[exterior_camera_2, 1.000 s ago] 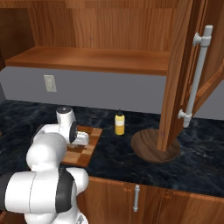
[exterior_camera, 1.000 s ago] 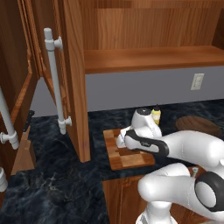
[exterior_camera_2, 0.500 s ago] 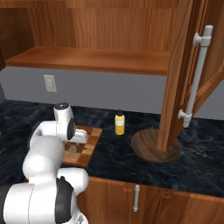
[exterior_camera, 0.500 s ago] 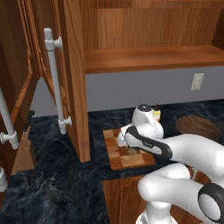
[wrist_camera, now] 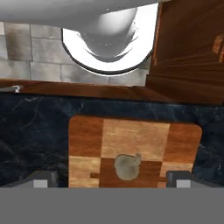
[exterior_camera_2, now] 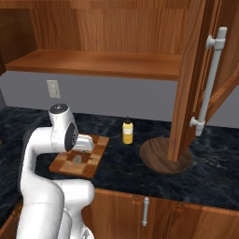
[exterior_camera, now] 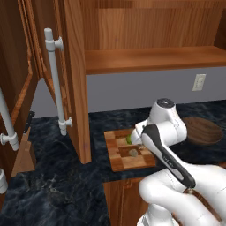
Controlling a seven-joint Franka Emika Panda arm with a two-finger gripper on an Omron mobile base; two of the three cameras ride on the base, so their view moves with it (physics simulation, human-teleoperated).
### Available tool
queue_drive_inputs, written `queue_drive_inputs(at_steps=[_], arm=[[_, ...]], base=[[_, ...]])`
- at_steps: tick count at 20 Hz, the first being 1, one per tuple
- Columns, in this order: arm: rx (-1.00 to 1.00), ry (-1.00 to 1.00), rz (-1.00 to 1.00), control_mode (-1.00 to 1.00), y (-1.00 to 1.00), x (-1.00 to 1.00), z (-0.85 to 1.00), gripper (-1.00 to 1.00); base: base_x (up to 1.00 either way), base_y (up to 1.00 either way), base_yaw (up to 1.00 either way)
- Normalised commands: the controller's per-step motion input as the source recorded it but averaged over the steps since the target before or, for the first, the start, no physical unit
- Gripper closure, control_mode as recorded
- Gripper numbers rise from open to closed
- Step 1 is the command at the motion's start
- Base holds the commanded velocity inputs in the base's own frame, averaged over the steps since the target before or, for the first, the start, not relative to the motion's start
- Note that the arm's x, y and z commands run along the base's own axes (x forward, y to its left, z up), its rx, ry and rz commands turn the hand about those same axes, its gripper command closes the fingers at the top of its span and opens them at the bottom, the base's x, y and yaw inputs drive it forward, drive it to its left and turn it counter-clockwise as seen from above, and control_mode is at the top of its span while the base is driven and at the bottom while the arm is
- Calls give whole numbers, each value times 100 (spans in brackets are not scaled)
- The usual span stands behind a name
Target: Open the cabinet. Place the bowl and condiment on the counter. Then place the lime and garlic on the cutting board.
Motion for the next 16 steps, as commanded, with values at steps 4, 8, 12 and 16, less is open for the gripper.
queue_drive_inputs(at_steps=[4,8,12,16], arm=[[0,-23,0,-100,-47,-50,81,-100],[0,-30,0,-100,-54,-39,86,-100],[-6,-38,0,-100,-51,-43,86,-100],[-6,-33,0,-100,-39,-38,54,-100]], base=[[0,0,0],[0,0,0],[0,0,0],[0,0,0]])
